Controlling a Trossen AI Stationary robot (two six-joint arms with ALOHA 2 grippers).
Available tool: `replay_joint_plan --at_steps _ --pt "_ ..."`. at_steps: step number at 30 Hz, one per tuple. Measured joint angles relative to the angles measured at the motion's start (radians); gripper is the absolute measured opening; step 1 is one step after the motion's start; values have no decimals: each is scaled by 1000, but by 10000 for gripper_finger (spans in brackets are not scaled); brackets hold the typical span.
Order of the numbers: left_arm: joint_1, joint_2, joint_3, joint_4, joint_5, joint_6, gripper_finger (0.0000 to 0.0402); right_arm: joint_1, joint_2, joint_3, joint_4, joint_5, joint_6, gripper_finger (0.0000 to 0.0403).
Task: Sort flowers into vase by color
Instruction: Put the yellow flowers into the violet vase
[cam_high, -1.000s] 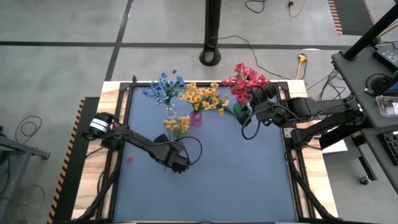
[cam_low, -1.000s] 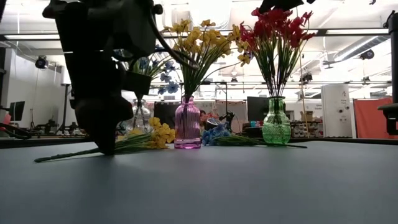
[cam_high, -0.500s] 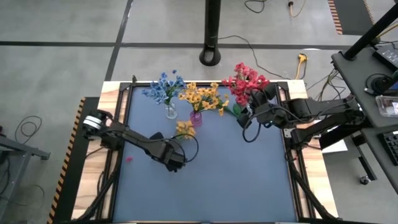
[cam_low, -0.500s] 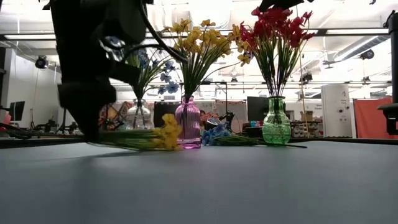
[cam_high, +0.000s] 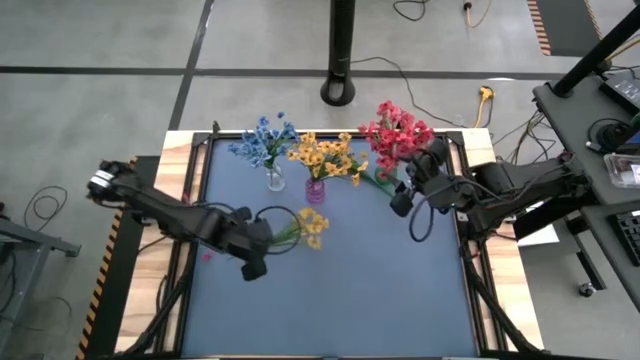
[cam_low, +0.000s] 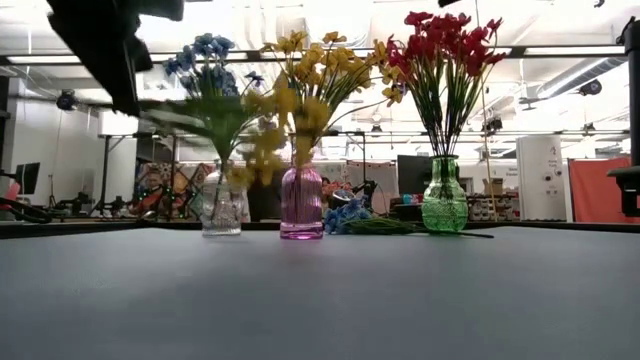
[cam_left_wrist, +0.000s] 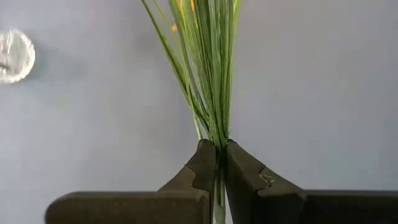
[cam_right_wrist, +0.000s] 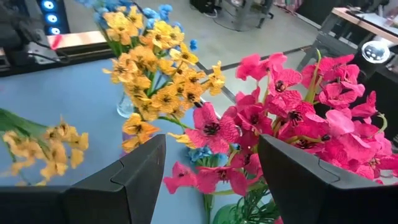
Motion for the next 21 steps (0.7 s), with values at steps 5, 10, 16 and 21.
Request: replay_joint_plan --at_steps 5,10,16,21 --pt "-33 -89 0 97 -19 107 3 38 -13 0 0 0 -23 247" --pt "-65 -134 -30 425 -29 440 3 107 -13 -2 0 -2 -48 247" --pt "-52 -151 -129 734 -37 702 3 213 -1 -43 6 0 -44 247" --pt "-35 -147 -272 1154 -39 870 3 274 18 -135 115 6 -44 247"
